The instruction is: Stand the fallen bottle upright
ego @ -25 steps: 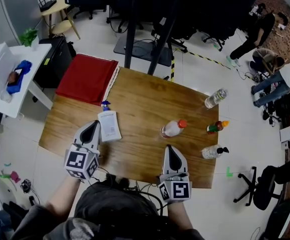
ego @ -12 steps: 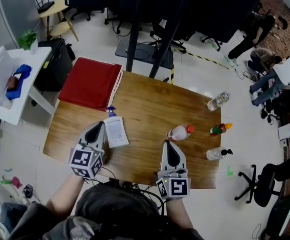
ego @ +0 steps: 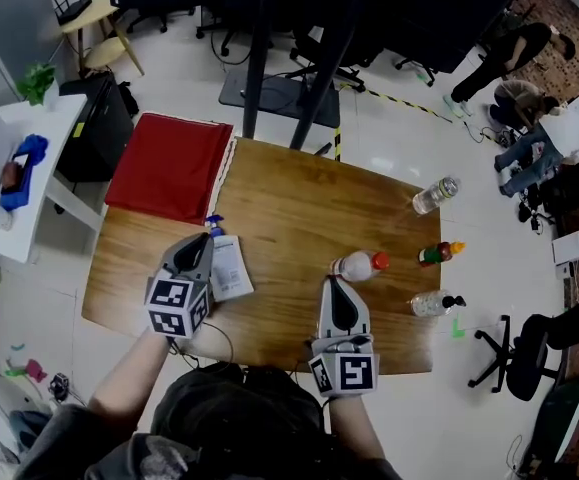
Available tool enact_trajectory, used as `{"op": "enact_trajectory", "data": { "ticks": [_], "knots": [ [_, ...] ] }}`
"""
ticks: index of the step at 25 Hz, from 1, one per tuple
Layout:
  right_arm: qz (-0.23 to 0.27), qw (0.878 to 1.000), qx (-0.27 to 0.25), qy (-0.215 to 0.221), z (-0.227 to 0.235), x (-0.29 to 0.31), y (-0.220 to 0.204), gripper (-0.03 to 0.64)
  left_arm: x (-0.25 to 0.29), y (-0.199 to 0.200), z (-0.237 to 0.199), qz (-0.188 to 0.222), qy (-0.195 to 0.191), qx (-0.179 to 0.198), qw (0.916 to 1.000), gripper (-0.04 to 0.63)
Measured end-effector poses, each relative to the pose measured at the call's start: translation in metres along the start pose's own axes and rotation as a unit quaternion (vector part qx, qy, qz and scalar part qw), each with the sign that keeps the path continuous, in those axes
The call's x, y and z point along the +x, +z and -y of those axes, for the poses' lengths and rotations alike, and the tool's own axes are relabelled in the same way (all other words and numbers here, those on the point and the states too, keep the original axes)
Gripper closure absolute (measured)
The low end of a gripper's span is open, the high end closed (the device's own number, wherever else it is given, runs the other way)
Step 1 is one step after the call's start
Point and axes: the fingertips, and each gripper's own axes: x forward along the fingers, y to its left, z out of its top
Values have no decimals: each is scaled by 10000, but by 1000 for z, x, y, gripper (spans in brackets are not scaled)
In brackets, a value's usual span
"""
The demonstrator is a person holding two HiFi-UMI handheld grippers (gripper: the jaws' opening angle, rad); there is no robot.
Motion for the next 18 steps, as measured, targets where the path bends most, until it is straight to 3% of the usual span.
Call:
{"op": "enact_trajectory", "data": {
  "ticks": [3, 5, 13, 18],
  "knots": [
    [-31, 9999, 79, 133, 4, 10, -9, 617, 18, -9, -2, -245, 80, 54, 9997, 550],
    [-97, 9995, 111, 290, 4, 18, -16, 617, 28, -15, -5, -396, 137, 10, 9991, 514],
    [-37, 9973, 307, 669, 17, 62, -27, 617, 59, -34, -15, -894, 477, -127, 9948, 512],
    [-20, 9957, 289, 882, 16, 85, -31, 617, 69, -37, -18, -1116, 500, -159, 9924, 492]
  ]
}}
